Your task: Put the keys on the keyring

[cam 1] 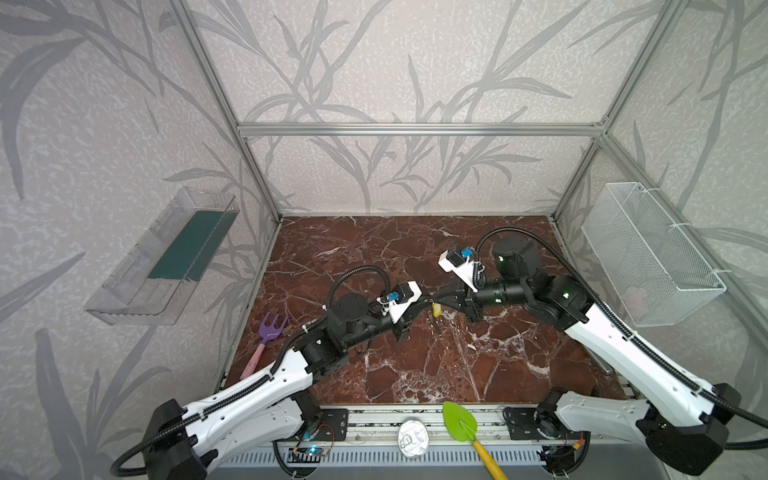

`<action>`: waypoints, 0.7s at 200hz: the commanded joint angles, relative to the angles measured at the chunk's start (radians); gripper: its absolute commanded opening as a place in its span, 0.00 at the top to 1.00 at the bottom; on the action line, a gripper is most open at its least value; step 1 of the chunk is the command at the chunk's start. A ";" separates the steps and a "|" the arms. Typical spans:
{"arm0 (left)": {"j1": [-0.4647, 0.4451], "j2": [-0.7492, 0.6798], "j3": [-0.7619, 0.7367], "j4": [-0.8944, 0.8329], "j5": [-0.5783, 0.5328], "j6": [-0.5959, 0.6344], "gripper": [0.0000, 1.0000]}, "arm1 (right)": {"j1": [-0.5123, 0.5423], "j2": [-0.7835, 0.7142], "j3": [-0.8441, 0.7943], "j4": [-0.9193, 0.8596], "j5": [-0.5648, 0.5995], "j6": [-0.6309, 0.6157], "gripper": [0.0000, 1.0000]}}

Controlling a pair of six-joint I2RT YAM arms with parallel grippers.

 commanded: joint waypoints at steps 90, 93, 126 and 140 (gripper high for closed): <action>0.001 -0.019 0.030 0.051 0.042 -0.016 0.79 | 0.010 -0.013 -0.011 0.035 -0.011 0.011 1.00; 0.001 -0.018 0.030 0.050 0.043 -0.016 0.79 | 0.010 -0.013 -0.012 0.036 -0.011 0.011 1.00; -0.001 -0.011 0.031 0.054 0.053 -0.015 0.80 | 0.011 -0.015 -0.013 0.035 -0.011 0.011 1.00; -0.001 -0.006 0.033 0.048 0.052 -0.010 0.86 | 0.011 -0.020 -0.014 0.035 -0.009 0.011 1.00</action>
